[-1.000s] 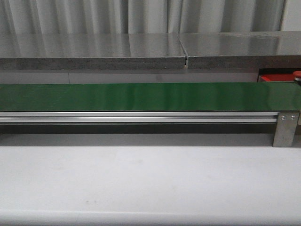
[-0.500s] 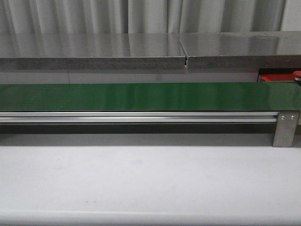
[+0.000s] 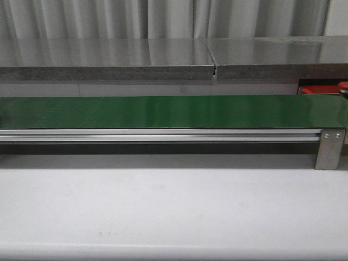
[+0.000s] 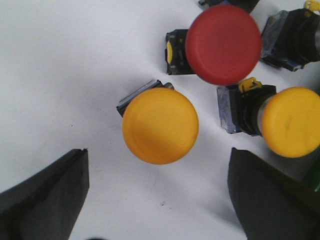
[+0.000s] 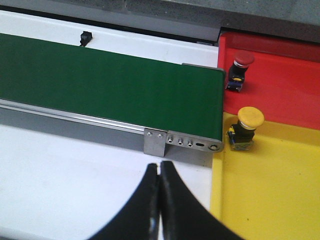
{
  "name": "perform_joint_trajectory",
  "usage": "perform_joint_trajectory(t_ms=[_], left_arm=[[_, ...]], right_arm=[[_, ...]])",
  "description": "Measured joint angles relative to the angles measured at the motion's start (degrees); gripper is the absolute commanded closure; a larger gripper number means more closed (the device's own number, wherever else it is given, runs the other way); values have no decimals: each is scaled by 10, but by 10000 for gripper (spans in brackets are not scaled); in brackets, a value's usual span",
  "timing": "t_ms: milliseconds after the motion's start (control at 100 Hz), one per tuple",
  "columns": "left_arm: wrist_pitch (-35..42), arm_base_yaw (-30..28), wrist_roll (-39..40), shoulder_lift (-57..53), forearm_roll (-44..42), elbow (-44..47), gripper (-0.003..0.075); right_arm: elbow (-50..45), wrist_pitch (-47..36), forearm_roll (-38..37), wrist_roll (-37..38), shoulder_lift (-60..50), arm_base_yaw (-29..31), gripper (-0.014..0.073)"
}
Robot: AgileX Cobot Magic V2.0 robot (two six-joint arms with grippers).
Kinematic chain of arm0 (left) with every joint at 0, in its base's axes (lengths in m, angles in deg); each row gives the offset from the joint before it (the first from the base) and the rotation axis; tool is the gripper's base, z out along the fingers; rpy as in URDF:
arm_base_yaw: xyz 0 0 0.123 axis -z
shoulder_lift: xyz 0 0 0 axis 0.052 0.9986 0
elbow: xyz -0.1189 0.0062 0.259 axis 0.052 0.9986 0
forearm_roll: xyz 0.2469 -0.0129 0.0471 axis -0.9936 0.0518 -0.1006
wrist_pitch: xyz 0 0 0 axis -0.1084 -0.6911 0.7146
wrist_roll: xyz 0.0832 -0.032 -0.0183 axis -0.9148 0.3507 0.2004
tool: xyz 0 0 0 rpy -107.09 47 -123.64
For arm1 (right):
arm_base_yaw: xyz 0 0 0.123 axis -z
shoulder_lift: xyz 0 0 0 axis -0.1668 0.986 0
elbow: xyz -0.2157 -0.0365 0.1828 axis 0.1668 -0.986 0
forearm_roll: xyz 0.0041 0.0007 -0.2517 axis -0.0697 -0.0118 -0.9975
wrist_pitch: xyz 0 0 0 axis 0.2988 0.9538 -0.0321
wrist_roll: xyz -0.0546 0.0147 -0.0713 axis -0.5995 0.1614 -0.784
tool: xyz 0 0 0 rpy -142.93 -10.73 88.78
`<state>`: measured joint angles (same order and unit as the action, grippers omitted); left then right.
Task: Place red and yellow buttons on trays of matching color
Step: 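Lower the red button onto the belt start and open the left gripper, then grasp a yellow button with the left gripper and set it on the belt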
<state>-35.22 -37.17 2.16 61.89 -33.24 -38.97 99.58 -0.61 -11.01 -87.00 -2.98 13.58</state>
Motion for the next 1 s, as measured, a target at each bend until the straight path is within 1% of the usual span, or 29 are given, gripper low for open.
perform_joint_trajectory(t_ms=[290, 360, 450, 610, 740, 830, 1000], left_arm=[[34, 0, 0, 29, 5, 0, 157], [45, 0, 0, 30, 6, 0, 176], [55, 0, 0, 30, 6, 0, 244], [59, 0, 0, 30, 8, 0, 407], [61, 0, 0, 30, 8, 0, 496], [63, 0, 0, 30, 8, 0, 532], [63, 0, -6, 30, 8, 0, 535]], right_arm=[[0, 0, 0, 0, 0, 0, 712], [0, 0, 0, 0, 0, 0, 712], [0, 0, 0, 0, 0, 0, 712], [0, 0, 0, 0, 0, 0, 712], [0, 0, 0, 0, 0, 0, 712], [0, 0, 0, 0, 0, 0, 712], [0, 0, 0, 0, 0, 0, 712]])
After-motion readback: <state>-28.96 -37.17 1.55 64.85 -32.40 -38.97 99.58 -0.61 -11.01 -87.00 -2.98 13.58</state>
